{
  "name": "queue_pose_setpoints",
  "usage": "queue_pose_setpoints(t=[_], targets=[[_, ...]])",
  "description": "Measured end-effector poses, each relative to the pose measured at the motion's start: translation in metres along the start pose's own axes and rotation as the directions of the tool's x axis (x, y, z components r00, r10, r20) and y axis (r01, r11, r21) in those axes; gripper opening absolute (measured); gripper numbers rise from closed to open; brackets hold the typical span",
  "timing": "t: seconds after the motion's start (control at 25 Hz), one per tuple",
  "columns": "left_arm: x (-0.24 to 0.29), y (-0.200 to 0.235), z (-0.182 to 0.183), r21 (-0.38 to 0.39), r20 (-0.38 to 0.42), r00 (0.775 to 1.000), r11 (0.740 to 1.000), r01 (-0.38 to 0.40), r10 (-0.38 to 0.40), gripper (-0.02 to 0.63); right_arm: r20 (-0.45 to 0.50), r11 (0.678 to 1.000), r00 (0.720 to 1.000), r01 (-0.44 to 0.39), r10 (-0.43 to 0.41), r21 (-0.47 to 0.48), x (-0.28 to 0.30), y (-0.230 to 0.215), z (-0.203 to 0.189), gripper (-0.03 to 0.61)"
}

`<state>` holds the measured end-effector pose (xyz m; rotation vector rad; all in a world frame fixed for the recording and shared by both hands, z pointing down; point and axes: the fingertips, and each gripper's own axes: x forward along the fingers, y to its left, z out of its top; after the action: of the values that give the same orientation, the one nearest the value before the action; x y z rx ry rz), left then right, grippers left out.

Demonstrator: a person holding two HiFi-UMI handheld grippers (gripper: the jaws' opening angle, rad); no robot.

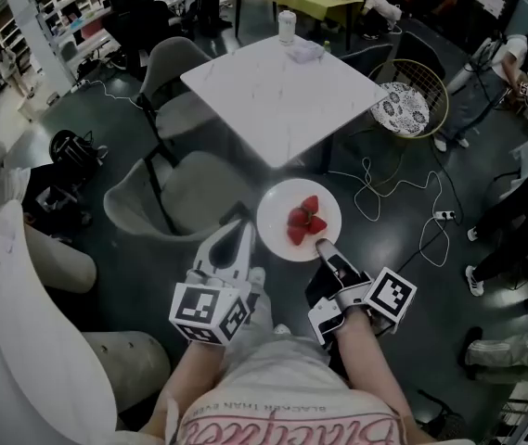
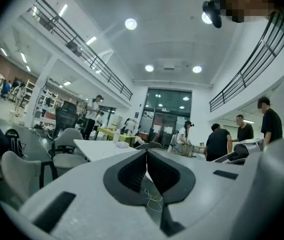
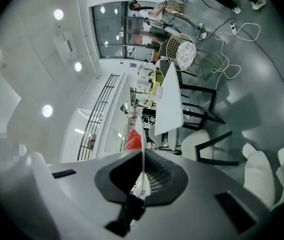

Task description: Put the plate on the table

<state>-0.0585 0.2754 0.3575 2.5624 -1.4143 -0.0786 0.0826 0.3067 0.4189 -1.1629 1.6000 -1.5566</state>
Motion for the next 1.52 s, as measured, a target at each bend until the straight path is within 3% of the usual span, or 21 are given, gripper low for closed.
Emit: queue_pose_setpoints(t=[0.36, 1.0, 1.52], targets=[[0.055, 0.038, 0.013, 0.003, 0.015, 1.0, 1.0, 0.006, -0.006, 0.005, 0.017, 1.0, 1.0, 0.0, 0.0, 0.002, 0.059, 0.005, 0.031, 0.011], [0.233, 0.132, 0.041, 0.023, 0.007, 0.997, 0.997, 0.076, -0.076, 0.005, 0.069, 1.0, 0.998, 0.013, -0.011, -0.018, 0.232, 0.023, 0.111, 0.011], [0.327, 0.216, 0.041, -0.029, -0.036, 0.995, 0.996, 0.089, -0.09, 0.005, 0.1, 0.998, 0.993, 0.064, -0.065, 0.013, 0.344, 0.018, 0.145, 0.011]])
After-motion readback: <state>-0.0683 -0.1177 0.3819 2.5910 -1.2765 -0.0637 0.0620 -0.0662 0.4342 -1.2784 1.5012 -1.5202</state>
